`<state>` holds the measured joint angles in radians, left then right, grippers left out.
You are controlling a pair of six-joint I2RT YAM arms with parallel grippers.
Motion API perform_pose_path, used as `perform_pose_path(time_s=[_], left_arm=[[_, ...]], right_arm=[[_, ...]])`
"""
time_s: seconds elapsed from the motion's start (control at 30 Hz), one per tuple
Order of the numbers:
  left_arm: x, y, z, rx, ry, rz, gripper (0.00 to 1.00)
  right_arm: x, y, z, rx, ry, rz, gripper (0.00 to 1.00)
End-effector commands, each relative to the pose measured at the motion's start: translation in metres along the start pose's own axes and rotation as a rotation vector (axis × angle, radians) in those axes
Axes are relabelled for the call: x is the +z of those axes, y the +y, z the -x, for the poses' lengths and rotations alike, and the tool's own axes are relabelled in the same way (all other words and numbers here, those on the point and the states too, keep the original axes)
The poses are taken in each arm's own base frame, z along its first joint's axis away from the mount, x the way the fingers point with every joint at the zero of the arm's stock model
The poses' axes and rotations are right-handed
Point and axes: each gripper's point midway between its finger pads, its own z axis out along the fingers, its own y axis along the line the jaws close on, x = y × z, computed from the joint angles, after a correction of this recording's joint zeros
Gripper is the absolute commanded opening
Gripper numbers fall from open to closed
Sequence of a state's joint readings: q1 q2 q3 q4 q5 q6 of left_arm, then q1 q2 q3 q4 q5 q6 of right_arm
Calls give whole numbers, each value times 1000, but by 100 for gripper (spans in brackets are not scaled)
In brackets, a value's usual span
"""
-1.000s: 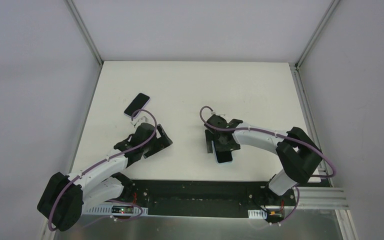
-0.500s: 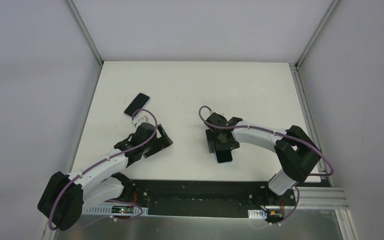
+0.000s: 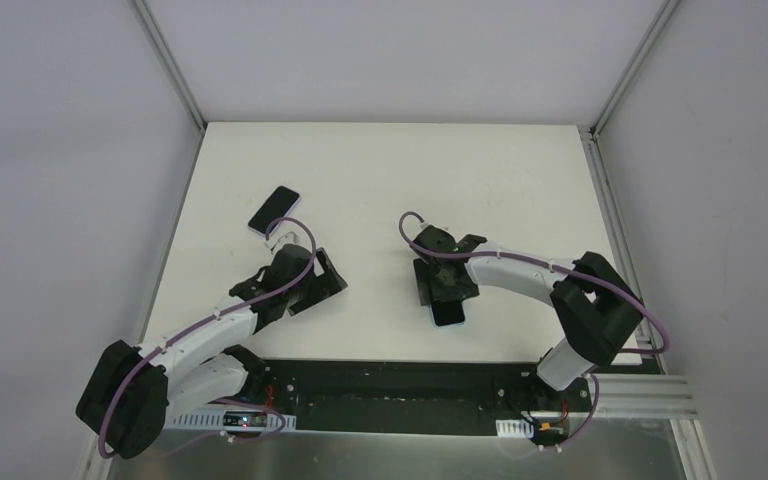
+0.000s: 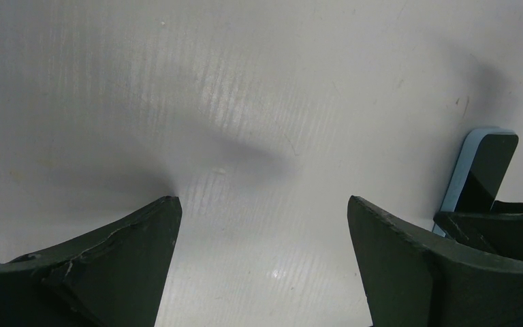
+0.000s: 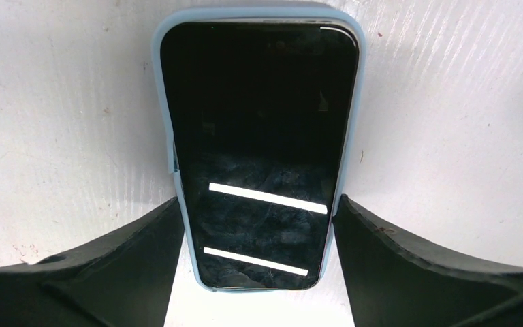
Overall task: Take the phone out of the phone case
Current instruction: Pick up the phone at the center of the board.
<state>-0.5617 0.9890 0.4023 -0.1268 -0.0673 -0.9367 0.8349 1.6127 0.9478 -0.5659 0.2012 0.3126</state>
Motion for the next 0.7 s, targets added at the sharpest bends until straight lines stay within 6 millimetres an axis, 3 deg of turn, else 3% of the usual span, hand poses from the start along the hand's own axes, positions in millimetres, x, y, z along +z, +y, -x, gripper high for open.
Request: perform_pose_path(time_s=[0.0,0.13,0.37,0.43,0.67], left_arm=[[-2,-17,9,4,-11,-42,96],[-2,-18,9,3,-7,-43,96],[-3,-22,10,6,-1,-55,96],[-3,-24,10,8,0,-59,96],[-6,-36,15,13,2,-91,97]], right_arm=[[3,20,-10,21,36,76,80],[5,19,-13,26,42,76,66],[0,16,-9,40,7,76,22],[-5,16,-7,44,-9,79,1],[-25,8,-2,48,-59,80,0]])
